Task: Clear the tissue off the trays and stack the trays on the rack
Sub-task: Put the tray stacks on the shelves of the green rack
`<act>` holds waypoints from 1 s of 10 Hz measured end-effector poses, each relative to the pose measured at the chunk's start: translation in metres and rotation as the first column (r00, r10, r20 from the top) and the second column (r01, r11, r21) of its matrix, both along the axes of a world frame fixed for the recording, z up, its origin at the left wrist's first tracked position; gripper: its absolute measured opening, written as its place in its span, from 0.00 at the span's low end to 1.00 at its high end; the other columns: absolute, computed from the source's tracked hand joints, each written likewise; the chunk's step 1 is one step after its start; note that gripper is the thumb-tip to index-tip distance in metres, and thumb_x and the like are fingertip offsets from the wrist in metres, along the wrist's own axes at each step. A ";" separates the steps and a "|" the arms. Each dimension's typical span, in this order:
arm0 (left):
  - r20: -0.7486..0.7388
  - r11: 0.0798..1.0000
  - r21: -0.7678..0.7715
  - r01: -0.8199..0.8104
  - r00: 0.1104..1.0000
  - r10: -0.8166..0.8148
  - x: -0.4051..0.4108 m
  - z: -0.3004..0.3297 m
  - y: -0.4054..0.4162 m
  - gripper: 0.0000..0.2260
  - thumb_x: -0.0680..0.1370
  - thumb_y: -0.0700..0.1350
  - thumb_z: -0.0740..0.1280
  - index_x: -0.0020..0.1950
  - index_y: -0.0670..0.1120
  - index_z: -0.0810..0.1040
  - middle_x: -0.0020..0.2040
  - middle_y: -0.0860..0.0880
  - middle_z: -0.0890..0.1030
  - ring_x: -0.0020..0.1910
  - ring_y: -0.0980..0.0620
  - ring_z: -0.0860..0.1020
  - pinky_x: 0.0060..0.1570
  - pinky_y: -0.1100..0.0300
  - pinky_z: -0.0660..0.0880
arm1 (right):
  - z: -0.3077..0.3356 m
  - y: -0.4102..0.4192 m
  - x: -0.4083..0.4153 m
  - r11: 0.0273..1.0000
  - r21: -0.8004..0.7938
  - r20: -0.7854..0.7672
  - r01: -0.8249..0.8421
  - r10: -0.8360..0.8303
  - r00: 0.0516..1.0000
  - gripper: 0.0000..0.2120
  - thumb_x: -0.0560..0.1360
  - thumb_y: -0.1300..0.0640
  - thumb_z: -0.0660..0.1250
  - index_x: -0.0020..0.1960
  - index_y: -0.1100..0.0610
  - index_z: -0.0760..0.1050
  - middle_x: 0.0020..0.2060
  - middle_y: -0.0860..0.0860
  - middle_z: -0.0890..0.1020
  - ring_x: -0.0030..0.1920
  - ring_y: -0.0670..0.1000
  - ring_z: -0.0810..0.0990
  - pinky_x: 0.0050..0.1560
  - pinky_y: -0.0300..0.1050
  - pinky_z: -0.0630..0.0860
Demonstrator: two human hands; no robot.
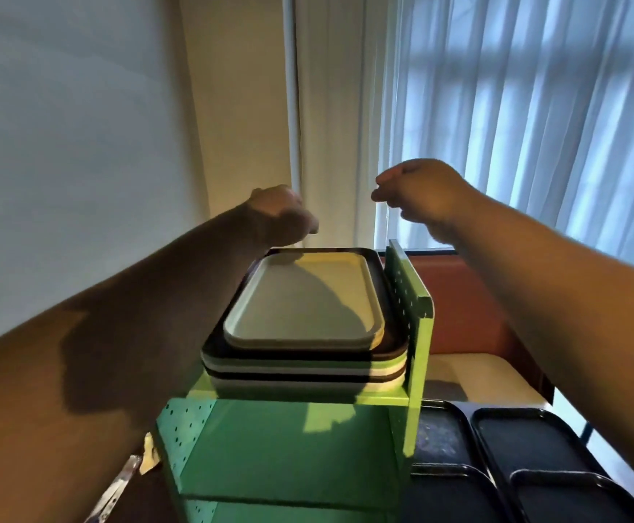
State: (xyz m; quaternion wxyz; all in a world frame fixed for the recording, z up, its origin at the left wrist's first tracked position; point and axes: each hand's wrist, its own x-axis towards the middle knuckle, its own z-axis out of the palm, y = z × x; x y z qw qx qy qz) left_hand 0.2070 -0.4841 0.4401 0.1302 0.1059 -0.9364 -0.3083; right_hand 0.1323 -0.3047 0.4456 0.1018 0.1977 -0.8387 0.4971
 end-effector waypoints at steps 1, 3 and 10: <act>-0.139 0.991 0.025 0.131 0.982 -0.126 -0.006 0.021 0.050 0.16 0.80 0.41 0.65 0.68 0.42 0.76 0.64 0.47 0.78 0.60 0.47 0.75 0.60 0.54 0.73 | -0.006 0.023 -0.011 0.999 -0.034 -0.010 0.023 -0.023 1.000 0.09 0.81 0.64 0.65 0.54 0.60 0.83 0.54 0.56 0.81 0.60 0.56 0.80 0.65 0.51 0.76; -0.229 0.953 0.037 0.302 0.930 -0.286 -0.022 0.030 0.158 0.16 0.82 0.39 0.57 0.64 0.37 0.79 0.62 0.40 0.81 0.61 0.42 0.79 0.57 0.56 0.75 | -0.024 0.100 -0.033 0.960 -0.263 0.093 0.097 -0.075 0.993 0.12 0.82 0.64 0.64 0.62 0.56 0.81 0.59 0.53 0.84 0.57 0.52 0.85 0.60 0.50 0.81; 0.747 0.914 0.327 -0.238 0.658 -0.095 -0.104 -0.442 0.423 0.20 0.72 0.42 0.67 0.64 0.40 0.75 0.54 0.42 0.83 0.48 0.45 0.82 0.43 0.58 0.76 | -0.497 0.424 -0.053 0.782 0.420 0.713 0.460 -0.598 0.366 0.27 0.74 0.54 0.64 0.72 0.51 0.71 0.69 0.55 0.74 0.70 0.61 0.71 0.69 0.52 0.71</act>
